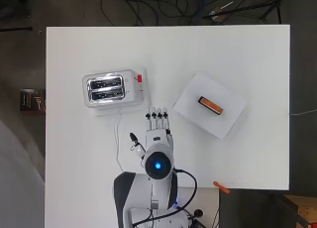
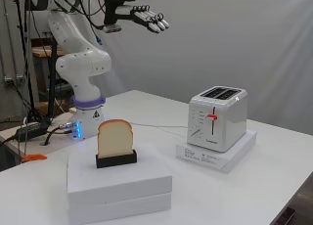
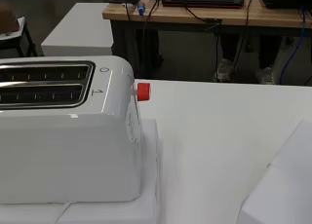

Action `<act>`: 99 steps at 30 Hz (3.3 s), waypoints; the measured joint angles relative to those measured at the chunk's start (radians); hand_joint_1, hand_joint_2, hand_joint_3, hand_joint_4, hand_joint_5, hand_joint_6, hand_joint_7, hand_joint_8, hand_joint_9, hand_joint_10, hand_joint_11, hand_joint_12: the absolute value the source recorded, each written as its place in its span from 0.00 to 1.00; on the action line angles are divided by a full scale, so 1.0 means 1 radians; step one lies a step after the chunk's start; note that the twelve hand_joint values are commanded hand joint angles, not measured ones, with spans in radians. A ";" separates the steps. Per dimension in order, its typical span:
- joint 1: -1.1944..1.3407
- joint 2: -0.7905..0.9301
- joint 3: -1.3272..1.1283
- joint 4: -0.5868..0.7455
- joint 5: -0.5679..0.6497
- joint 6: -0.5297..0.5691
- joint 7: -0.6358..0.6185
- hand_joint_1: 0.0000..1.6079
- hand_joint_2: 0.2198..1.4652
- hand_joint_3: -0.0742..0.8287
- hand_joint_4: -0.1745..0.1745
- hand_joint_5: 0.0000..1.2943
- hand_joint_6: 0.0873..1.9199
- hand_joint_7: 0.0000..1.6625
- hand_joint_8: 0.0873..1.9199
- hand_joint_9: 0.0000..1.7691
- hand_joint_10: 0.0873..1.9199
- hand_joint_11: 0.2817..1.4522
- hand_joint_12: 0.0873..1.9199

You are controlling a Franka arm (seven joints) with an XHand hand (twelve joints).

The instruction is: Teleoperate dual arm-hand system to toast a bread

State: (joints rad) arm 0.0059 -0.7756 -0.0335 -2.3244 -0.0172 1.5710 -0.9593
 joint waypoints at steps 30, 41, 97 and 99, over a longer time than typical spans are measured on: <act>-0.130 0.870 -0.392 0.346 0.040 0.004 -0.023 0.04 0.74 0.07 0.71 0.36 0.00 0.30 0.00 0.33 0.00 0.19 0.00; -0.108 0.829 -0.425 0.316 -0.006 0.052 -0.181 0.12 0.66 0.07 0.40 0.29 0.00 0.28 0.00 0.31 0.00 0.15 0.00; 1.892 0.190 -1.534 0.532 -0.285 0.016 -0.030 0.55 0.87 0.08 0.82 0.46 0.78 0.64 0.15 0.72 0.00 0.42 0.00; 1.952 0.177 -1.549 0.537 -0.292 0.033 -0.044 0.52 0.87 0.08 0.96 0.49 0.76 0.71 0.02 0.74 0.00 0.42 0.00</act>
State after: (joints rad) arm 1.9583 -0.5988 -1.5825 -1.7878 -0.3094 1.6041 -1.0037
